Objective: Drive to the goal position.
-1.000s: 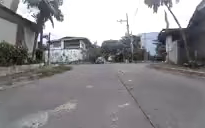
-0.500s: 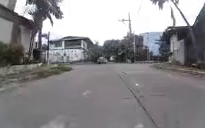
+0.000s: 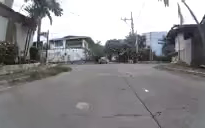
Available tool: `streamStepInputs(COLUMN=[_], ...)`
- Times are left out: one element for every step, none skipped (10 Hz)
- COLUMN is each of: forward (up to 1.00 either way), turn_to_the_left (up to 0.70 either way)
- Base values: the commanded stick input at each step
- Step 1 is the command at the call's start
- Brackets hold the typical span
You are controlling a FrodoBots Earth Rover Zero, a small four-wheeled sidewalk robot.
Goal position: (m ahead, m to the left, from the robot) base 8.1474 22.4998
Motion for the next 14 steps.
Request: streamStepInputs(forward=[1.0, 1.0, 1.0, 1.0, 1.0, 1.0, 1.0, 1.0, 1.0, 1.0, 1.0, 1.0, 1.0, 1.0], turn_to_the_left=[0.04, 0.04, 0.04, 0.04, 0.04, 0.04, 0.04, 0.04, 0.04, 0.04, 0.04, 0.04, 0.44, 0.44])
